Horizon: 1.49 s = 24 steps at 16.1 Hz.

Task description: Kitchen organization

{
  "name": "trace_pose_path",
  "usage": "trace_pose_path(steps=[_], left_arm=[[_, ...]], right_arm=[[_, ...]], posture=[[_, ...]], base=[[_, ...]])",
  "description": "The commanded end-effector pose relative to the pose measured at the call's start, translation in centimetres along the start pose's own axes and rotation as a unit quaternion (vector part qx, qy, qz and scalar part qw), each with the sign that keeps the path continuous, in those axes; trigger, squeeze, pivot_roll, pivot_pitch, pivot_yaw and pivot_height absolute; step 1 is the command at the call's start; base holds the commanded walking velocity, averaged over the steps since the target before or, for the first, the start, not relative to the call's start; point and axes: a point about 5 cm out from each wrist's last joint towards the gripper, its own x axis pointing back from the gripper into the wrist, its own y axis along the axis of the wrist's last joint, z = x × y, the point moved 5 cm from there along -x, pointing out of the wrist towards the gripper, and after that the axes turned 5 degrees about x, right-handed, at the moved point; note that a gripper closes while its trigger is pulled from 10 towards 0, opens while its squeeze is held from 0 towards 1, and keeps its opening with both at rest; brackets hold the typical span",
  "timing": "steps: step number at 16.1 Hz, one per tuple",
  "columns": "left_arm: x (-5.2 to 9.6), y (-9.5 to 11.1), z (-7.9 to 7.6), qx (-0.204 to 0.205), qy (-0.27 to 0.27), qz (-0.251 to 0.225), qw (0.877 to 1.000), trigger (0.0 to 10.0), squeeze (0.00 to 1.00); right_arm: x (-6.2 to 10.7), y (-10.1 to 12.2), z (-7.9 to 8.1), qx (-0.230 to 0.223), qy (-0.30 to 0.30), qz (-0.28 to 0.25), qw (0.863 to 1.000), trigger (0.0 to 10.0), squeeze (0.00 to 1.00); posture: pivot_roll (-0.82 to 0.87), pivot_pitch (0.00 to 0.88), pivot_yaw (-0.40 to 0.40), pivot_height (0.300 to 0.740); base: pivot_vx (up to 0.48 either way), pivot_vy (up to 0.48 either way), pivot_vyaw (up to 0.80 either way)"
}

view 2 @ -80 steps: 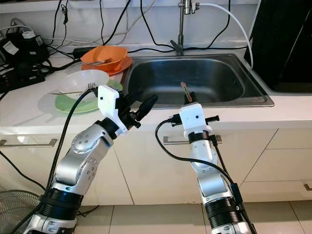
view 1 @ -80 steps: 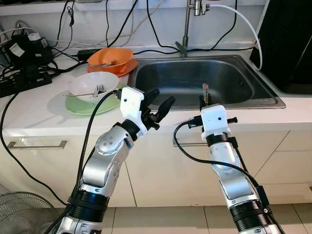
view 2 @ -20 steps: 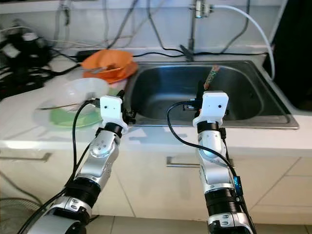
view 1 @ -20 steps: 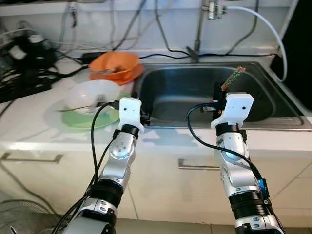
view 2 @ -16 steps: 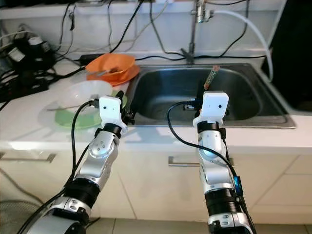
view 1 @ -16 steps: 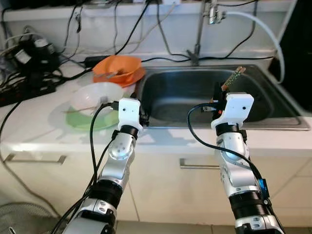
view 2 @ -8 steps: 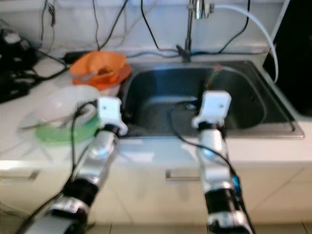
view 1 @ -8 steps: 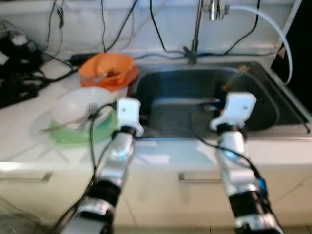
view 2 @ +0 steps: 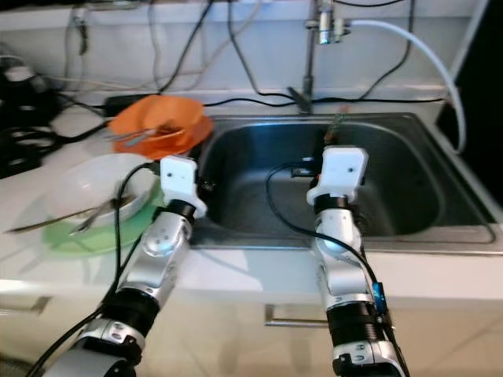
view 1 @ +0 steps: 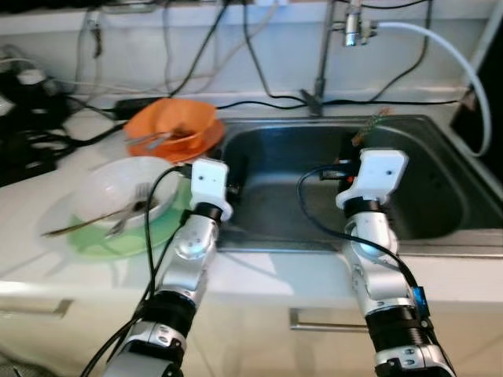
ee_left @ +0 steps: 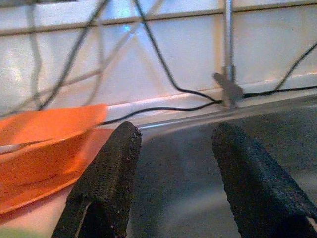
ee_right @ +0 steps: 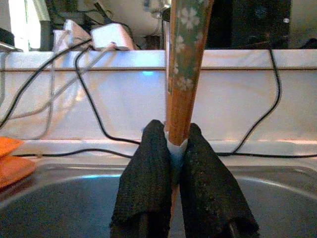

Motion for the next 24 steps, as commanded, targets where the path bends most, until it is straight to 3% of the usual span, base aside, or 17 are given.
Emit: trace_pose_path(steps=[1, 9, 12, 16, 17, 18, 19, 24], left_arm=[[0.1, -0.1, -0.5, -0.003, -0.010, 0.002, 1.000, 10.0, 0.00], [1.8, -0.3, -2.3, -0.007, -0.055, 0.002, 0.998, 10.0, 0.00], [2.8, -1.5, -2.0, -0.016, -0.052, 0.021, 0.998, 10.0, 0.00], [2.7, -1.0, -2.1, -0.023, -0.057, 0.017, 0.998, 10.0, 0.00], [2.6, -0.9, -2.2, -0.023, -0.058, 0.016, 0.998, 10.0, 0.00], [2.5, -0.9, -2.3, -0.022, -0.059, 0.015, 0.998, 10.0, 0.00], [2.5, -0.9, -2.5, -0.022, -0.060, 0.015, 0.998, 10.0, 0.00], [2.5, -0.9, -2.6, -0.021, -0.063, 0.016, 0.998, 10.0, 0.00]], right_arm=[[-0.2, 0.3, -0.4, -0.003, -0.006, -0.005, 1.000, 10.0, 0.00], [-0.2, -0.2, -0.2, 0.000, -0.003, 0.004, 1.000, 10.0, 0.00], [0.0, -0.9, 0.1, 0.001, 0.004, 0.016, 1.000, 10.0, 0.00], [0.2, -1.3, 0.3, -0.002, 0.009, 0.023, 1.000, 10.0, 0.00], [0.2, -1.4, 0.4, -0.002, 0.010, 0.024, 1.000, 10.0, 0.06], [0.2, -1.4, 0.4, -0.003, 0.010, 0.024, 1.000, 10.0, 0.65], [0.3, -1.4, 0.5, -0.007, 0.012, 0.025, 1.000, 10.0, 1.00], [0.2, -1.5, 0.3, -0.006, 0.009, 0.025, 1.000, 10.0, 1.00]], posture=[[0.00, 0.000, 0.076, 0.740], [0.01, 0.000, 0.085, 0.740], [0.01, 0.000, 0.086, 0.740], [0.01, 0.000, 0.088, 0.740], [0.01, 0.000, 0.088, 0.740], [0.01, 0.000, 0.088, 0.740], [0.01, 0.000, 0.088, 0.740], [0.01, 0.000, 0.085, 0.740]], base=[[0.000, 0.000, 0.00], [0.000, 0.000, 0.00], [0.000, 0.000, 0.00], [0.000, 0.000, 0.00], [0.000, 0.000, 0.00], [0.000, 0.000, 0.00], [0.000, 0.000, 0.00], [0.000, 0.000, 0.00]])
